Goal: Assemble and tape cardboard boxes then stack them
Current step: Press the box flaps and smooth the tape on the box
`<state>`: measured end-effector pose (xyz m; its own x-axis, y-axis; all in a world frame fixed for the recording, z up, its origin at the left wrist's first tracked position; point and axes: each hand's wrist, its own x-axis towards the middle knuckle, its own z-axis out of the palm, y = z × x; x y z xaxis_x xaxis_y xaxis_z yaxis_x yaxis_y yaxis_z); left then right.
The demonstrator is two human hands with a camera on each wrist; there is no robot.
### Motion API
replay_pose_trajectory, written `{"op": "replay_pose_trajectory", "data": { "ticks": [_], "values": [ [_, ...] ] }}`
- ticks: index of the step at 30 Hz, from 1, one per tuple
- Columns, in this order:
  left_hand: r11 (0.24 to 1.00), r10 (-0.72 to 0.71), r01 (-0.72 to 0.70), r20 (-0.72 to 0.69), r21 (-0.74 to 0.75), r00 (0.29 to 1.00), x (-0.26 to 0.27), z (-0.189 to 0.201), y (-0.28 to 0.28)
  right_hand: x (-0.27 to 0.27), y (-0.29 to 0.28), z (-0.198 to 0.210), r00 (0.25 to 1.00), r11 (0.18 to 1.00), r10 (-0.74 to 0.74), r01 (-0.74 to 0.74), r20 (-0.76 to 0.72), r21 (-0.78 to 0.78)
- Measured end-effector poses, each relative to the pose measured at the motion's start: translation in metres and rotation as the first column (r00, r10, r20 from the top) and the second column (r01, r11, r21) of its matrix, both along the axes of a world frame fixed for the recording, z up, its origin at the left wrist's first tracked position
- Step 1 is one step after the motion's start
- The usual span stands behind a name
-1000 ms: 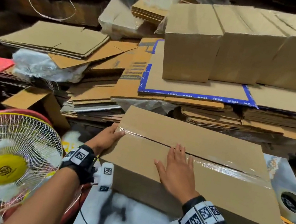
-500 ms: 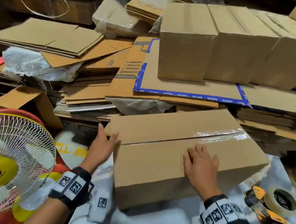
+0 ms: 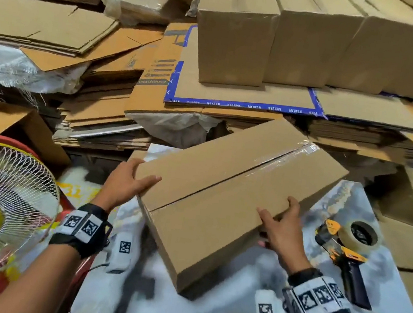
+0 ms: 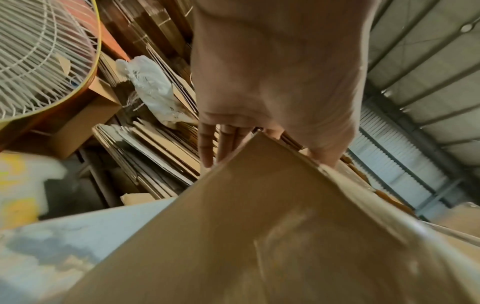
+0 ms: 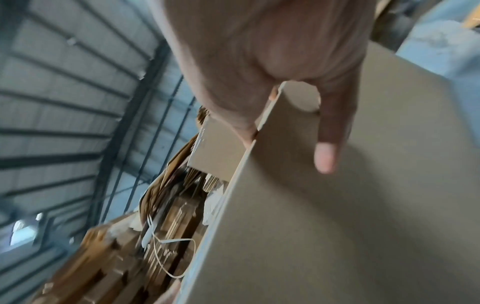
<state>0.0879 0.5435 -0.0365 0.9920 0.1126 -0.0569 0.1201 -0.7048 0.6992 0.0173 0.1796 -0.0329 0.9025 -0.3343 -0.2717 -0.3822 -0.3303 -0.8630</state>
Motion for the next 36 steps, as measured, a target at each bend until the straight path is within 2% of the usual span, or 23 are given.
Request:
{"op": "replay_pose_trajectory", "data": {
  "ticks": [4, 6, 9, 10, 12, 14, 15, 18, 21, 24, 26, 32, 34, 36],
  "values": [
    [0.989, -0.043, 0.060, -0.117, 0.138, 0.992, -0.042, 0.002, -0.022, -0.013, -0.034, -0.003, 0.996, 0.992, -0.077, 0.070, 0.055, 0.105],
    [0.966, -0.080, 0.118, -0.165, 0.232, 0.983, -0.067, 0.011, -0.046, -0.032, -0.049, -0.003, 0.996, 0.986, -0.034, 0.020, 0.080, 0.167],
    [0.930, -0.146, 0.205, -0.205, 0.304, 0.968, -0.092, 0.018, -0.086, -0.052, -0.064, -0.002, 0.988, 0.982, 0.069, -0.092, 0.138, 0.166],
    [0.920, -0.164, 0.219, -0.187, 0.324, 0.968, -0.105, 0.017, -0.106, -0.060, -0.072, 0.001, 0.983, 0.986, 0.105, -0.123, 0.153, 0.112],
    [0.908, -0.187, 0.217, -0.117, 0.359, 0.975, -0.130, 0.006, -0.147, -0.076, -0.084, 0.007, 0.970, 0.964, 0.205, -0.177, 0.133, -0.201],
    [0.907, -0.174, 0.192, -0.081, 0.374, 0.981, -0.153, -0.005, -0.184, -0.096, -0.089, 0.013, 0.910, 0.798, 0.396, -0.275, 0.122, -0.536],
    [0.918, -0.167, 0.173, -0.049, 0.356, 0.985, -0.161, -0.010, -0.199, -0.108, -0.089, 0.019, 0.863, 0.718, 0.495, -0.341, 0.101, -0.606],
    [0.957, -0.184, 0.141, 0.156, 0.253, 0.970, -0.174, -0.015, -0.226, -0.137, -0.088, 0.019, 0.739, 0.542, 0.672, -0.540, -0.054, -0.644],
    [0.946, -0.279, 0.202, 0.316, 0.255, 0.907, -0.179, -0.015, -0.227, -0.148, -0.090, 0.003, 0.666, 0.277, 0.712, -0.556, -0.221, -0.784],
    [0.833, -0.495, 0.355, 0.282, 0.425, 0.822, -0.177, -0.017, -0.221, -0.146, -0.084, -0.001, 0.669, 0.153, 0.684, -0.523, -0.292, -0.839],
    [0.773, -0.556, 0.412, 0.203, 0.483, 0.806, -0.176, -0.017, -0.219, -0.145, -0.081, -0.002, 0.664, 0.099, 0.667, -0.529, -0.339, -0.843],
    [0.735, -0.513, 0.415, 0.039, 0.535, 0.858, -0.183, 0.000, -0.222, -0.148, -0.081, 0.004, 0.627, 0.055, 0.688, -0.549, -0.366, -0.834],
    [0.727, -0.507, 0.421, 0.010, 0.542, 0.862, -0.182, 0.010, -0.229, -0.149, -0.087, 0.008, 0.629, 0.123, 0.702, -0.569, -0.334, -0.813],
    [0.746, -0.500, 0.407, 0.040, 0.528, 0.865, -0.178, 0.019, -0.237, -0.150, -0.096, 0.012, 0.665, 0.250, 0.693, -0.584, -0.279, -0.772]
  ]
}}
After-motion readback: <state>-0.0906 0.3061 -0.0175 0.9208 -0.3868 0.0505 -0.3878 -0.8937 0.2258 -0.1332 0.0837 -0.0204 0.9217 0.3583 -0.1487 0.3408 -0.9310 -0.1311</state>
